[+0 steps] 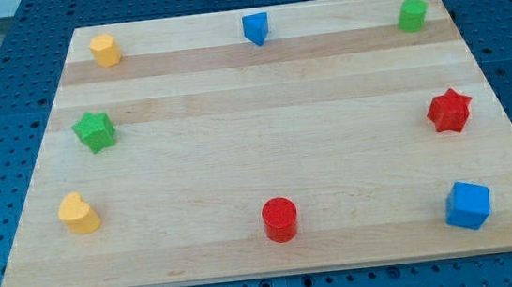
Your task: Move the blue triangle slightly upwards
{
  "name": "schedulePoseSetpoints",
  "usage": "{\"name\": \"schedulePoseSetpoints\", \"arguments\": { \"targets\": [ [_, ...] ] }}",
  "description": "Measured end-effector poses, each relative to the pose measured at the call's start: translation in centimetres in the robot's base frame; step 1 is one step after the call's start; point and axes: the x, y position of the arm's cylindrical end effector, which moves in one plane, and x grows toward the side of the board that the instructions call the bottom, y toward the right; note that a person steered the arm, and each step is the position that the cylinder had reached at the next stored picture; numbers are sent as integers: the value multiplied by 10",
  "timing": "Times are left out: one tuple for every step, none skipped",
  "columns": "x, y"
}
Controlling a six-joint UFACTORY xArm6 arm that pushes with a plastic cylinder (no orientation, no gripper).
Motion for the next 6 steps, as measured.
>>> {"name": "schedulePoseSetpoints", "arguments": {
  "targets": [
    [-1, 0],
    [23, -31],
    [29, -38],
    [74, -69],
    [113, -105],
    [159, -142]
  ]
}}
